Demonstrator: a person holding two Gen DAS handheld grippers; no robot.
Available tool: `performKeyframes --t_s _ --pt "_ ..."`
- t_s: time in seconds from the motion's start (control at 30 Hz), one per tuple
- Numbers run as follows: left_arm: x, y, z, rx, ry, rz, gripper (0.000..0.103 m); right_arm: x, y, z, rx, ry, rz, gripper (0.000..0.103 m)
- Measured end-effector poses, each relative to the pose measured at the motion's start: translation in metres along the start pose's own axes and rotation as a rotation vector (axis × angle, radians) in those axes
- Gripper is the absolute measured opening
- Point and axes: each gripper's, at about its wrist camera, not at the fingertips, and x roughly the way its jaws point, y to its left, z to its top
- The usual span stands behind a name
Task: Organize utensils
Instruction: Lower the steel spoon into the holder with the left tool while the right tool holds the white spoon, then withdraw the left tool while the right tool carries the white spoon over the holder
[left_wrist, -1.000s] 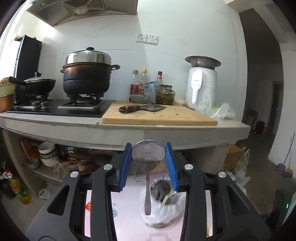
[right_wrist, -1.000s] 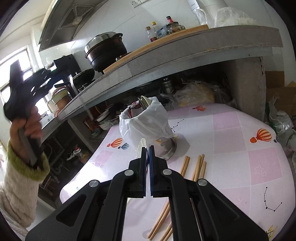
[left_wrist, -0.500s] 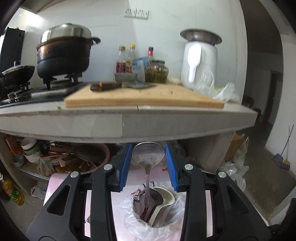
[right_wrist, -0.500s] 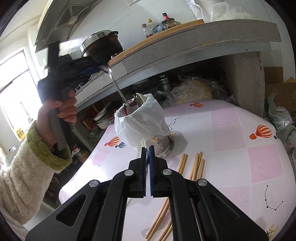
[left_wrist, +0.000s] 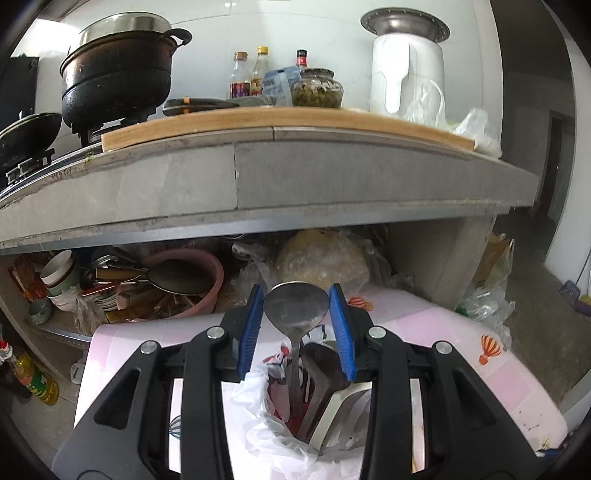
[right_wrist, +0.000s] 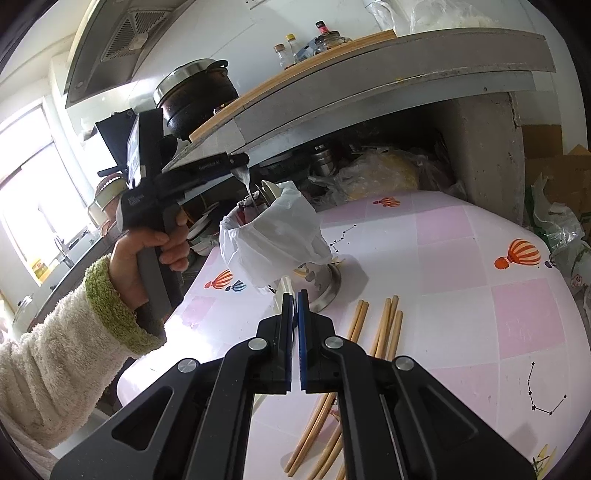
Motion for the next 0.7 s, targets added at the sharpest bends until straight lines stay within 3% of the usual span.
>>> performKeyframes --t_s 0.47,0.7 --pt "0.005 -0.019 -0.017 0.150 0.014 0.090 0.035 0.000 -0.002 0.000 0.006 0.008 0.005 0.003" --pt "-0.004 -0.016 -0.014 0.135 0.006 0.085 0.037 -0.001 -0.002 0.001 -0.002 0.002 0.000 0.003"
